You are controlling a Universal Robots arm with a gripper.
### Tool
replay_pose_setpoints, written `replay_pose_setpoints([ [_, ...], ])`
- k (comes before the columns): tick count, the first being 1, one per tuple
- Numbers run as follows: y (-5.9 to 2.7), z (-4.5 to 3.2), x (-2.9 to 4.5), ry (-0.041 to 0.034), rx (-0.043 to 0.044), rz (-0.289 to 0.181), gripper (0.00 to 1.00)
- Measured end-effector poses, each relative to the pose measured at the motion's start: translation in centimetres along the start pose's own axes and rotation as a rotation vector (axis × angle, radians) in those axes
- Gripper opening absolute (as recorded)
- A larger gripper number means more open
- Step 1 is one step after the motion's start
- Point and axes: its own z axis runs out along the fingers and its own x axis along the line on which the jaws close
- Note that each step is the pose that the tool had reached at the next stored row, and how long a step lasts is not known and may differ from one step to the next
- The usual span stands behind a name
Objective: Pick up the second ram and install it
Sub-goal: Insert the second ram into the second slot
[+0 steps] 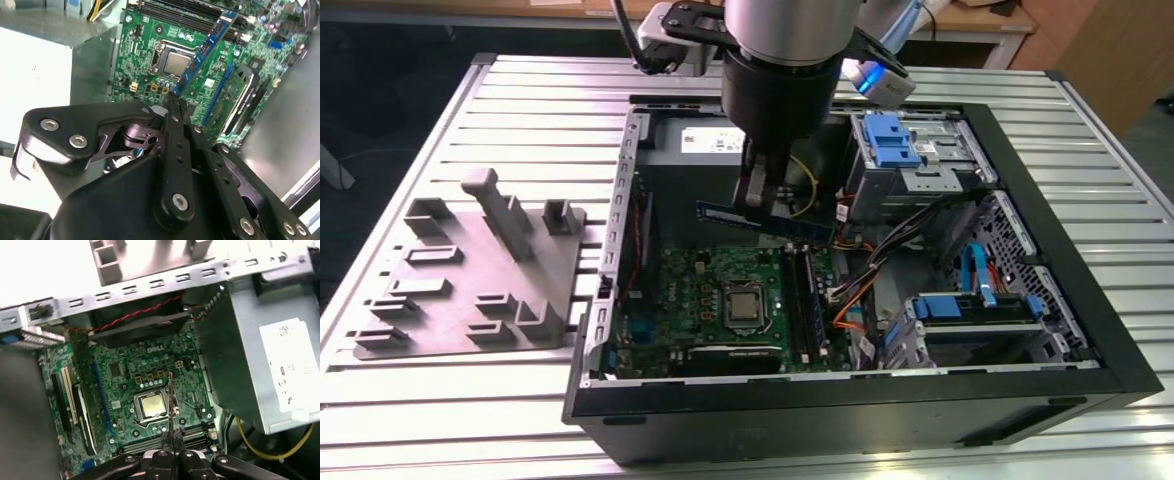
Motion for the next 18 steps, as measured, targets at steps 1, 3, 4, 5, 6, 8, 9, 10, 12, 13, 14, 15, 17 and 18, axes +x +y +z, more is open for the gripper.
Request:
replay_pose_setpoints([
  [1, 0.00, 0.01, 0.00, -0.0007, 0.0007, 0.018, 0.11],
  [3, 0.00, 0.03, 0.00, -0.0020, 0.0020, 0.054, 0.11],
  [4, 0.00, 0.04, 0.00, -0.0028, 0.0028, 0.073, 0.11],
  [5, 0.00, 0.05, 0.00, -0.0034, 0.0035, 0.091, 0.11],
  [6, 0.00, 0.06, 0.00, -0.0041, 0.0042, 0.109, 0.11],
  [8, 0.00, 0.08, 0.00, -0.0054, 0.0056, 0.145, 0.11],
  [9, 0.00, 0.10, 0.00, -0.0060, 0.0063, 0.163, 0.11],
  [10, 0.00, 0.11, 0.00, -0.0067, 0.0070, 0.181, 0.11],
  [12, 0.00, 0.14, 0.01, -0.0081, 0.0084, 0.218, 0.11],
  [13, 0.00, 0.14, 0.01, -0.0087, 0.0090, 0.236, 0.11],
  [14, -0.01, 0.16, 0.01, -0.0094, 0.0097, 0.254, 0.11],
  [15, -0.01, 0.17, 0.01, -0.0101, 0.0104, 0.272, 0.11],
  [17, -0.01, 0.19, 0.01, -0.0113, 0.0118, 0.308, 0.11],
  [18, -0.01, 0.20, 0.01, -0.0121, 0.0125, 0.328, 0.11],
])
